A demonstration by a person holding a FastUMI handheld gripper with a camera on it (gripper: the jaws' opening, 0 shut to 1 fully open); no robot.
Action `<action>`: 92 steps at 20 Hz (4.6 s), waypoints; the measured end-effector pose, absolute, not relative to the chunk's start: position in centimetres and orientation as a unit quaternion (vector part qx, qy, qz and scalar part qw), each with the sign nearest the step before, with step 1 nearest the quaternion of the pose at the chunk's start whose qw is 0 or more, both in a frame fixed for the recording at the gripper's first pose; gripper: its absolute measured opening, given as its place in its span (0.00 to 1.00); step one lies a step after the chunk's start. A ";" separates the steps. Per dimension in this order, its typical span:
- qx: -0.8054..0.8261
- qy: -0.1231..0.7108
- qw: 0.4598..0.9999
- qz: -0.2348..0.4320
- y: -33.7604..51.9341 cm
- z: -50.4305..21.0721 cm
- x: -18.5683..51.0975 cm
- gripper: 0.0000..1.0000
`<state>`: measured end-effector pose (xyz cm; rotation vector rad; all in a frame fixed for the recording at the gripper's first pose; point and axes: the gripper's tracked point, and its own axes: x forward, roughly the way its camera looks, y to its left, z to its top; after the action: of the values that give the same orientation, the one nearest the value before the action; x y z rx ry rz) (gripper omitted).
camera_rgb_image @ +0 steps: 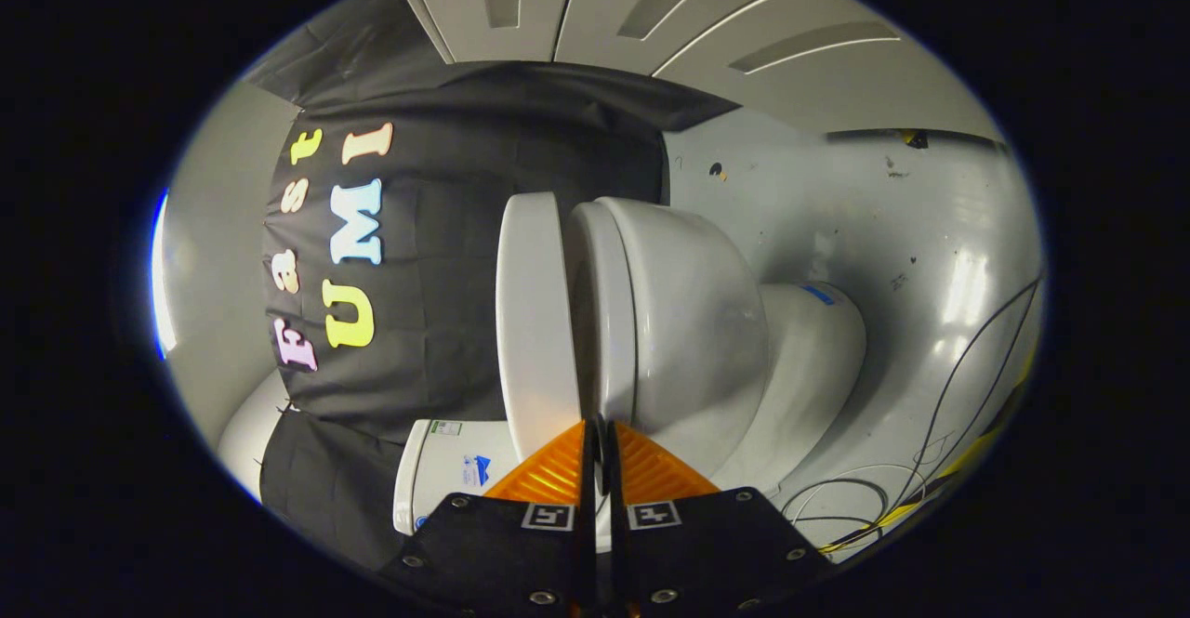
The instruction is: Open the toilet lid.
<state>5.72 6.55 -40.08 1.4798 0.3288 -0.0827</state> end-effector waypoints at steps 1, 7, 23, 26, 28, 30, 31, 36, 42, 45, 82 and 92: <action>0.665 0.150 0.731 -0.038 6.4 -39.7 5.5 0.05; 0.615 0.163 0.770 -0.050 6.5 -39.3 5.5 0.00; 0.567 0.192 0.786 -0.156 7.2 -35.5 5.4 0.00; 0.568 0.188 0.775 -0.206 7.2 -34.0 5.5 0.00; 0.561 0.185 0.776 -0.219 7.8 -32.4 5.5 0.00; 0.532 0.191 0.794 -0.222 8.2 -31.3 5.7 0.00; 0.512 0.196 0.806 -0.223 8.3 -30.7 5.7 0.00; 0.403 0.206 0.863 -0.224 9.4 -27.4 6.3 0.00; 0.321 0.207 0.895 -0.229 11.4 -23.6 7.0 0.00; 0.304 0.204 0.901 -0.233 12.1 -22.5 7.1 0.00; 0.031 0.185 0.969 -0.160 26.3 -12.2 10.6 0.00; 0.007 0.174 0.976 -0.127 30.9 -11.6 11.6 0.00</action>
<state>11.59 30.88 -11.57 0.0139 0.3507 -0.2567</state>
